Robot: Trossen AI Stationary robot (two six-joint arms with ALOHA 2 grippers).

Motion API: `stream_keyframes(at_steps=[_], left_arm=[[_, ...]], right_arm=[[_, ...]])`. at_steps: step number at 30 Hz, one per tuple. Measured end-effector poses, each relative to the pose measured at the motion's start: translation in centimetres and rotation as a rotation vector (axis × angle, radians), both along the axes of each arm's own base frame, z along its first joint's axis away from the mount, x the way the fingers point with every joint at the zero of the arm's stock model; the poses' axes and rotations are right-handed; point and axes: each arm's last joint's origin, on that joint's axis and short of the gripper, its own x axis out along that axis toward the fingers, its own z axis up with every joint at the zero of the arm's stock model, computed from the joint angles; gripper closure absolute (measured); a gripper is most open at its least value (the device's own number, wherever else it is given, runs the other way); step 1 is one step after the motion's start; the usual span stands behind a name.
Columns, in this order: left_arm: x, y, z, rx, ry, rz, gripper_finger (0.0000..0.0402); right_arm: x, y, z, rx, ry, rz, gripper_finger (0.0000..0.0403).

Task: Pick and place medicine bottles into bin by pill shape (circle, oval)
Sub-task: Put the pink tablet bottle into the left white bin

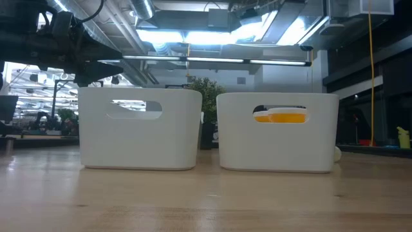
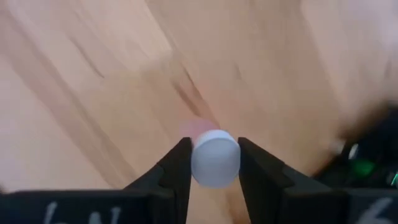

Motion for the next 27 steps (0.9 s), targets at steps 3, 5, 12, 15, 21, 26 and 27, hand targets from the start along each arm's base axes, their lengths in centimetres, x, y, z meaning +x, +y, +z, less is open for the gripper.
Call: stream_keyframes(at_steps=[3,5,12,15,21,26,27], left_arm=[[0.0,0.0,0.0,0.000,0.000,0.000,0.0147],[0.0,0.0,0.0,0.000,0.000,0.000,0.0147],[0.0,0.0,0.0,0.000,0.000,0.000,0.0147],[0.0,0.0,0.0,0.000,0.000,0.000,0.0147],[0.0,0.0,0.0,0.000,0.001,0.000,0.0147],[0.0,0.0,0.0,0.000,0.000,0.000,0.0147],[0.0,0.0,0.0,0.000,0.000,0.000,0.0147]], right_arm=[[2.0,-0.2,2.4,-0.024,-0.109,0.103,0.0294],[3.4,-0.6,4.0,-0.067,-0.191,0.163,0.0294],[10.1,-5.1,7.6,-0.186,-0.373,0.270,0.0293],[14.1,-8.7,8.3,-0.158,-0.430,0.330,0.0293],[20.5,-16.4,7.0,0.019,-0.510,0.442,0.0293],[23.7,-20.2,3.0,0.094,-0.473,0.482,0.0293],[24.1,-20.7,2.2,0.105,-0.458,0.490,0.0293]])
